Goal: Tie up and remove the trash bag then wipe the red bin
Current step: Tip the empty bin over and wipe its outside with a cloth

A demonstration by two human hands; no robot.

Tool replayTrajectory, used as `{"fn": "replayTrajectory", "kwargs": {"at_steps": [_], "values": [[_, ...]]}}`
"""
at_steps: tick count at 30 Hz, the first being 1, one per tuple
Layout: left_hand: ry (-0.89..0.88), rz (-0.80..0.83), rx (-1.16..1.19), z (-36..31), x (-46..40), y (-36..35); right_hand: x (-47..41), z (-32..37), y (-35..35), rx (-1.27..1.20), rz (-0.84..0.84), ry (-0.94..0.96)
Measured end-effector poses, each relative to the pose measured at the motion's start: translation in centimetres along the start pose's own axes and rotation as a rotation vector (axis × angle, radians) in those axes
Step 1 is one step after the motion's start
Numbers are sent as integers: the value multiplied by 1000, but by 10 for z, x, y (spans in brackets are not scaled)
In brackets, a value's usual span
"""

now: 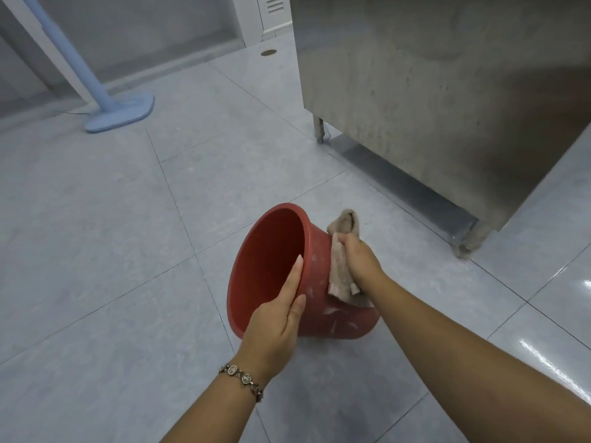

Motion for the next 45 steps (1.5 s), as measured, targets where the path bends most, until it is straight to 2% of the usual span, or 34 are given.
{"fn": "replayTrajectory", "kwargs": {"at_steps": [2, 5, 6, 9, 12, 14, 18, 22, 23, 26, 28, 32, 33, 34, 36, 38, 40, 42, 45], "values": [[30, -74, 54, -2, -9, 2, 21, 22, -6, -10, 2, 139], [163, -148, 208, 7, -19, 0, 60, 52, -28, 25, 61, 462], [195, -165, 248, 9, -21, 0, 69, 54, -31, 10, 54, 502], [222, -184, 266, 7, -28, 5, 84, 33, -28, -97, -8, 602], [260, -231, 288, 9, -34, 13, 119, -2, -46, -16, 79, 760], [276, -230, 276, 10, -36, 15, 127, -16, -53, -30, 53, 749], [331, -231, 353, 17, -36, 12, 106, 1, -34, 111, -197, 776], [337, -251, 285, 15, -36, 11, 103, 10, -19, 74, -237, 826], [336, -252, 273, 12, -35, 13, 97, 8, -13, 79, -247, 783], [374, -266, 249, 14, -34, 17, 52, -18, 9, 58, -296, 468], [359, -270, 215, 10, -32, 18, 22, -36, 28, 43, -344, 337], [326, -247, 185, -6, -35, 9, -10, -65, 43, -81, -248, 5], [321, -242, 182, -9, -37, 8, -11, -67, 43, -61, -245, -18], [313, -240, 177, -11, -39, 7, -7, -64, 43, 7, -266, 27], [305, -243, 173, -15, -41, 6, 17, -37, 29, 117, -267, 241], [304, -251, 174, -18, -43, 6, 49, 9, 4, 35, -150, 469], [340, -292, 194, -15, -41, 11, 69, 52, -18, -68, -15, 606], [380, -347, 209, -7, -36, 19, 70, 69, -31, -52, 99, 611], [334, -349, 175, -7, -28, 22, 41, 60, -36, 126, 191, 414]]}}
Point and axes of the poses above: each hand's wrist, its own x-axis away from the middle knuckle, its own y-axis out of the back of the hand, z = x × y, the point moved 8 cm from there along -x, towards the middle knuckle, and after that the axes turned 13 degrees about -z, right-handed, at the moved point
